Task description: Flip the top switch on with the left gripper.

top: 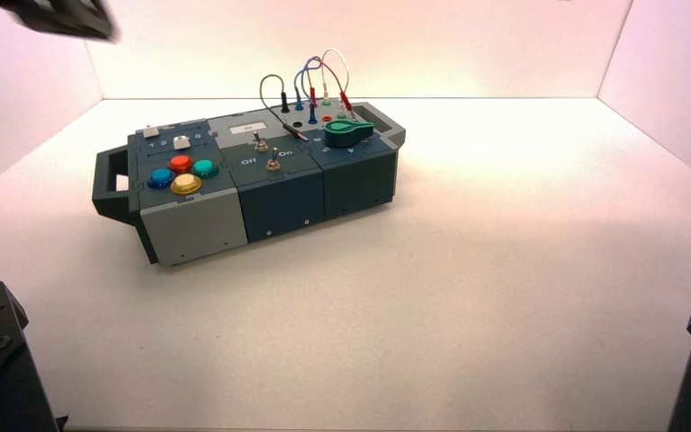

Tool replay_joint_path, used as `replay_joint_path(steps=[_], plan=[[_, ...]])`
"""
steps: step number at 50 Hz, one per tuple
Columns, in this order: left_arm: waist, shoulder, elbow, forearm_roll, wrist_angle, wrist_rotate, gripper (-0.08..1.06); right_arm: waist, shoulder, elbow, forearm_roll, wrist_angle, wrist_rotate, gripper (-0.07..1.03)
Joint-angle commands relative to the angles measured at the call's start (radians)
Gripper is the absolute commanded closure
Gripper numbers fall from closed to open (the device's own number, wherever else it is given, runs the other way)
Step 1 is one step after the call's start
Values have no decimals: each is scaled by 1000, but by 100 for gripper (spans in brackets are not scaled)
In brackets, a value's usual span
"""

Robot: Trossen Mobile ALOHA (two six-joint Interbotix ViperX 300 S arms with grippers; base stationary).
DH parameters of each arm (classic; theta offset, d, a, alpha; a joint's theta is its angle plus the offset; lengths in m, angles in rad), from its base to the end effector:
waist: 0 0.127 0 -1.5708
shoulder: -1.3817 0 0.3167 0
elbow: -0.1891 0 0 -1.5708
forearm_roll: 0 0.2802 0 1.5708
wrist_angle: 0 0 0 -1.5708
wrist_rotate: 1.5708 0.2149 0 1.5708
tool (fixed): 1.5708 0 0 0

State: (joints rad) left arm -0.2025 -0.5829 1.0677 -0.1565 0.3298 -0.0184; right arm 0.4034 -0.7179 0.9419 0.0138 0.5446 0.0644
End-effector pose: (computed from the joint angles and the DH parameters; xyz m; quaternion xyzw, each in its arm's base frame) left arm 0.2665 -0.0658 0.1333 -0.0460 0.4016 -0.0828 0.9109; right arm 0.2458 0.1066 0.1888 -0.0392 0.3745 0.1748 0.9098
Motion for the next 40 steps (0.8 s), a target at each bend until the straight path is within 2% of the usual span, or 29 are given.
replay_joint_path(steps=[1,9,17,40], plan=[[-69,156,-112,0,23,2,101,28,87,-87,6,-17,2,98],[-114,327,-195,0,41,2,101,28,124,-114,5,-41,2,98],[-115,437,-253,-5,51,-3,101,26,140,-112,0,-75,2,98],[-138,515,-299,-12,60,-14,101,26,330,-150,6,-133,2,98]])
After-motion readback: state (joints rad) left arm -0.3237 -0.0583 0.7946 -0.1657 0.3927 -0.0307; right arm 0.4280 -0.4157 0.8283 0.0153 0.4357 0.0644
